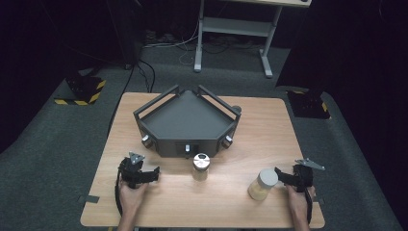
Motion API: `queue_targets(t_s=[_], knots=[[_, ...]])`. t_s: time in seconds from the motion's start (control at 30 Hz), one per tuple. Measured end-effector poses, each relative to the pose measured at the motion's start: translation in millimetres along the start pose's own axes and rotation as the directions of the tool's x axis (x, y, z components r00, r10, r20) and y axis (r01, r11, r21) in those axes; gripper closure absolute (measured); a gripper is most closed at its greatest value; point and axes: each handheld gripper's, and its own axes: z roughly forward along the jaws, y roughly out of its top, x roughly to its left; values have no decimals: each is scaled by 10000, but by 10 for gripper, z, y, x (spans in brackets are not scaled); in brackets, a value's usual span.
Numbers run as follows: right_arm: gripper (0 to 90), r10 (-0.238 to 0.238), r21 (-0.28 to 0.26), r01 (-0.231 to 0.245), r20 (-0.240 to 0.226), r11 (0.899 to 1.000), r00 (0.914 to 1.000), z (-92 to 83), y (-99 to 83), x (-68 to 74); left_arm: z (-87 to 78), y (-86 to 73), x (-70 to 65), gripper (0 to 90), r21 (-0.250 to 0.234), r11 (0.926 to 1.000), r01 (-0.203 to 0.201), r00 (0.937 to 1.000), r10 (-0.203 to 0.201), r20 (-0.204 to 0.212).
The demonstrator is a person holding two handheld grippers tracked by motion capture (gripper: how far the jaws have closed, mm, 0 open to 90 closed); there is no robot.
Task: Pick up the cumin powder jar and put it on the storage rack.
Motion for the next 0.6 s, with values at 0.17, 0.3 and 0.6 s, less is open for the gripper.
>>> queue_targets(t_s=[0.17, 0.3, 0.6], knots=[[53, 92, -54, -93, -103, 9999, 9999, -3, -10, -27, -4, -6, 26, 12, -31, 9999, 111, 9999, -111, 97], [42, 42, -38, -43, -119, 10000, 9999, -1, -6, -29, -7, -12, 55, 4, -66, 9998, 196, 9996, -195, 208], [36, 74, -29, -75, -114, 10000, 9999, -2, -5, -28, -45, -54, 85, 3, -205, 9998, 87, 9985, -76, 549]])
